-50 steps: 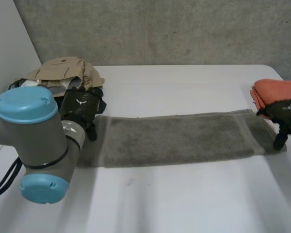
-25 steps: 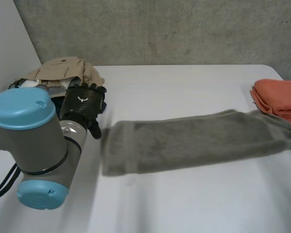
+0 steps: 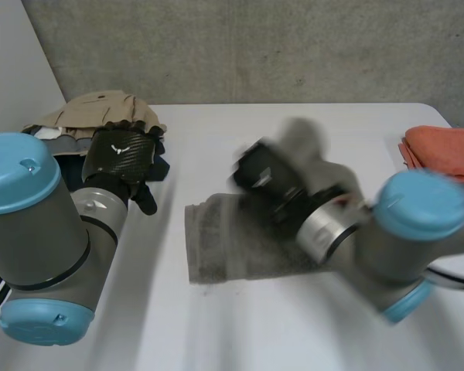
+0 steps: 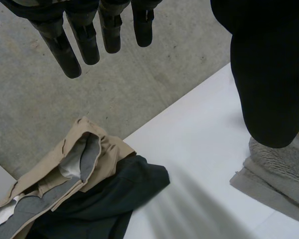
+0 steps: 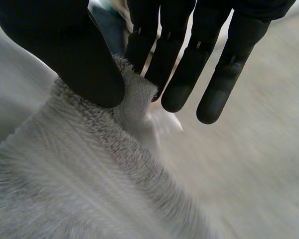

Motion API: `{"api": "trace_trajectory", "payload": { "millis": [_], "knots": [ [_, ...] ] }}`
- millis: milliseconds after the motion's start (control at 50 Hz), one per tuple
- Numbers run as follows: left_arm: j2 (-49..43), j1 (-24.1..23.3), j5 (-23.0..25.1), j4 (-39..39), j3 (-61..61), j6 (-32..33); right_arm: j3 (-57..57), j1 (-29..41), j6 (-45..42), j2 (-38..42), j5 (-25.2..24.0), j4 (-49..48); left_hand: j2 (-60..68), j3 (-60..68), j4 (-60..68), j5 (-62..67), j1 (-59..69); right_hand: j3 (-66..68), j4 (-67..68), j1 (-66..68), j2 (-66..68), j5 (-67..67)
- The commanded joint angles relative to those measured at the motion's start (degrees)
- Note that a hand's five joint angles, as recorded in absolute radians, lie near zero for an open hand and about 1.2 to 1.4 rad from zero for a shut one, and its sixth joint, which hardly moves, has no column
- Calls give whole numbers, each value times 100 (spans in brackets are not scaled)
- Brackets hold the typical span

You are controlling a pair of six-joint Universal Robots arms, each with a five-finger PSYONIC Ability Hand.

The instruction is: Fold the laundry.

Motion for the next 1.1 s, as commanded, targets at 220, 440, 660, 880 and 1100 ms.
{"api": "trace_trajectory", "payload": {
  "millis": [220, 440, 660, 880, 1100],
  "knots": [
    [-22, -253, 12, 11, 65, -6, 767, -449, 1404, -621, 1123, 759, -174, -200, -146, -254, -73, -5813, -5862, -5370, -5745, -5658],
    [-128, -455, 12, 134, 48, -6, 979, -1759, 1365, -34, 1246, 2060, -174, -200, -146, -254, -73, 203, 154, 646, 271, 359],
    [-58, -455, -23, 134, 21, -6, 952, -742, 1213, -886, 1388, 137, -174, -200, -146, -254, -73, 1187, 1138, 1630, 1255, 1342],
    [-40, -473, -49, 125, 30, -84, 979, 1035, 800, 195, 463, 153, -174, -200, -146, -254, -73, -5144, -5193, -4701, -5076, -4988],
    [-312, -955, -23, 81, 627, -629, 803, -256, 3723, -1351, 1044, 662, -135, -162, -108, -215, -34, -5813, -5862, -5370, -5745, -5658]
  ]
}}
